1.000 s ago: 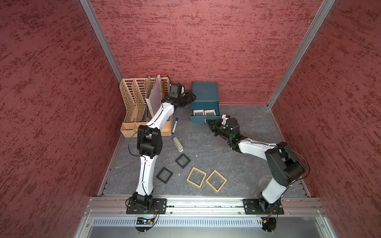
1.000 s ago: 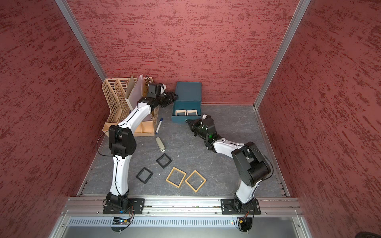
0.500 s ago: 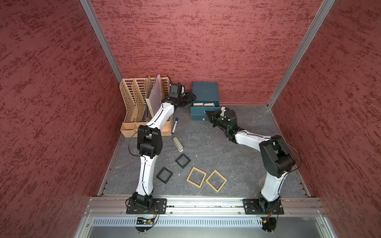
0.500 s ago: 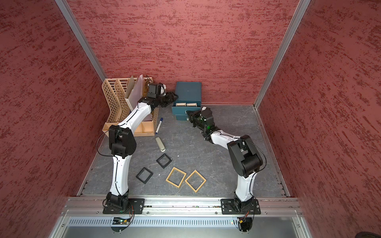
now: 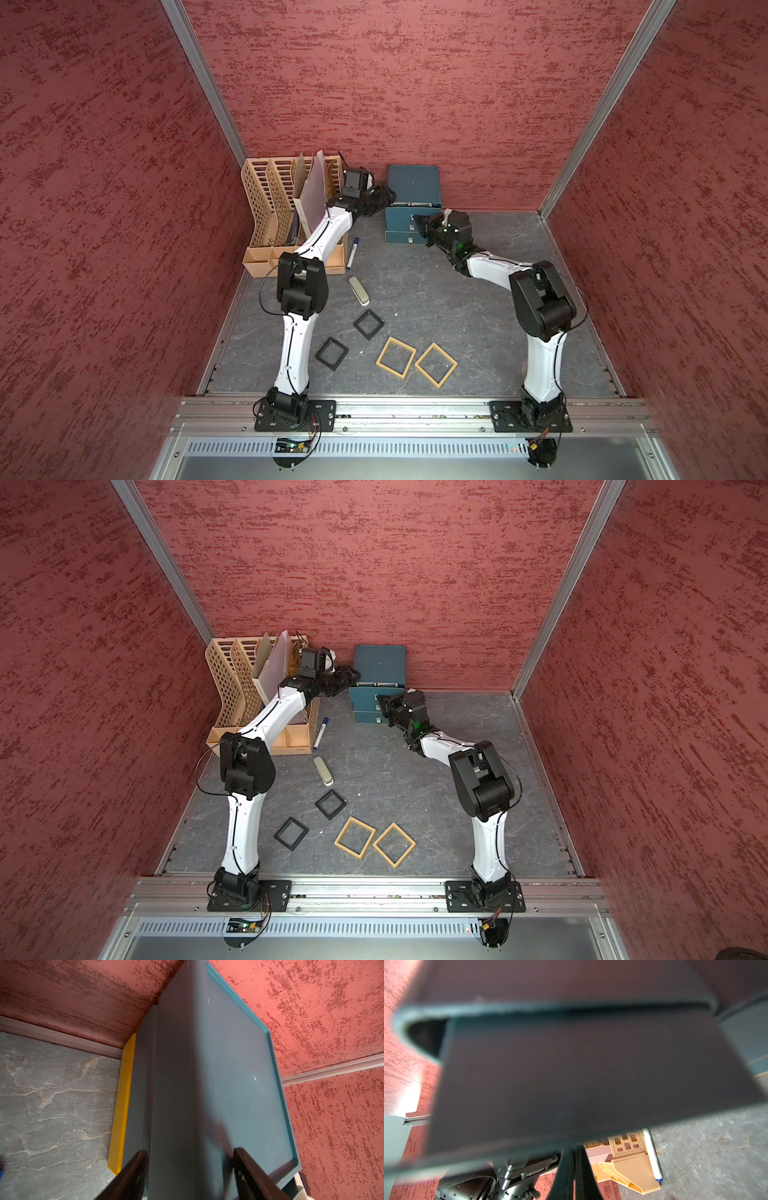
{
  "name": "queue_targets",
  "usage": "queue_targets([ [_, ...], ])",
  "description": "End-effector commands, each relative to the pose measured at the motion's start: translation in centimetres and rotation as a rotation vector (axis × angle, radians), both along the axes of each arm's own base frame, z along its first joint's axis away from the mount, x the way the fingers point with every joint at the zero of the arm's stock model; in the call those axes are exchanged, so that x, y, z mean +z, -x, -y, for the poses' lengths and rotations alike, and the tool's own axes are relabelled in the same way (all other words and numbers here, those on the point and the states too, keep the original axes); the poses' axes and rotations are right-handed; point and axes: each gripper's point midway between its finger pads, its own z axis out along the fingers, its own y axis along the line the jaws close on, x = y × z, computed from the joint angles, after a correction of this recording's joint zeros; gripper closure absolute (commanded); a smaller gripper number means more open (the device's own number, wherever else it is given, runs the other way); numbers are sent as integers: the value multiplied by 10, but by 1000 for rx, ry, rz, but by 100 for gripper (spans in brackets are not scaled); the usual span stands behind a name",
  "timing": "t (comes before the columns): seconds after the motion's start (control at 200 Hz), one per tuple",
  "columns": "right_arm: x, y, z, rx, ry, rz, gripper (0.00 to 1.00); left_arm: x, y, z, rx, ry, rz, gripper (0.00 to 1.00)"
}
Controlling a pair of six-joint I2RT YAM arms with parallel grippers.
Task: Place the brooch boxes into the drawer by color
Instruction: Close the drawer in the storage box, then open the drawer in the storage box.
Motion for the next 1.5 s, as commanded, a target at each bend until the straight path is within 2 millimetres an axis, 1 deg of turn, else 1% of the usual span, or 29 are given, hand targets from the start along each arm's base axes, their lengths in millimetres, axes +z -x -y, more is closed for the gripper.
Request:
queue_targets([
  [0.0,6,-16,10,-53,-29,16,100,-8,8,3,-5,-17,-38,32],
  [0.055,7,-19,12,-60,-29,15,100,-7,9,4,-5,-17,-39,32],
  [0.125,5,-23,9,-47,-26,2,100,-8,9,4,-5,-20,-39,32],
  [0.2,-1,-26,7,-45,-28,-14,100,-8,10,5,-6,-20,-40,32],
  [0.301,-8,-29,9,-54,-39,-31,100,-6,11,6,-9,-21,-36,32],
  [0.461,-15,-31,9,-53,-42,-51,100,-6,12,7,-10,-21,-35,32],
  [0.541,-13,-30,8,-39,-45,-48,87,-7,12,8,-9,-19,-37,32],
  [0.606,-11,-26,6,-20,-47,-40,69,-6,12,8,-8,-17,-37,32],
  [0.646,-4,-21,7,-11,-50,-19,58,-6,12,8,-8,-17,-34,32],
  [0.716,9,-10,10,1,-44,13,42,-7,11,8,-7,-17,-35,32],
  [0.811,22,12,14,27,-32,53,29,-7,11,7,-8,-19,-33,32],
  [0.852,23,22,14,40,-28,59,26,-6,11,7,-10,-19,-29,32],
  [0.887,19,30,15,48,-24,52,24,-6,11,7,-12,-20,-29,32],
  [0.967,4,43,18,53,-33,31,23,-6,11,6,-11,-19,-28,32],
  [0.987,3,44,18,53,-37,36,22,-7,10,6,-11,-19,-28,32],
  [1.042,-10,44,17,61,-40,25,24,-7,10,7,-11,-17,-27,32],
  [1.077,-18,41,15,67,-39,18,25,-6,10,7,-11,-17,-27,32],
  [1.177,-35,32,7,94,-38,6,26,-5,10,7,-9,-13,-26,32],
  [1.247,-46,26,5,89,-38,-8,28,-5,10,7,-9,-13,-27,32],
  [1.327,-51,20,4,83,-35,-7,34,-3,10,7,-9,-9,-23,32],
  [1.418,-54,13,2,84,-22,-19,39,-4,10,7,-9,-7,-23,32],
  [1.498,-63,9,0,78,-17,-39,44,-3,9,8,-9,-6,-21,32],
])
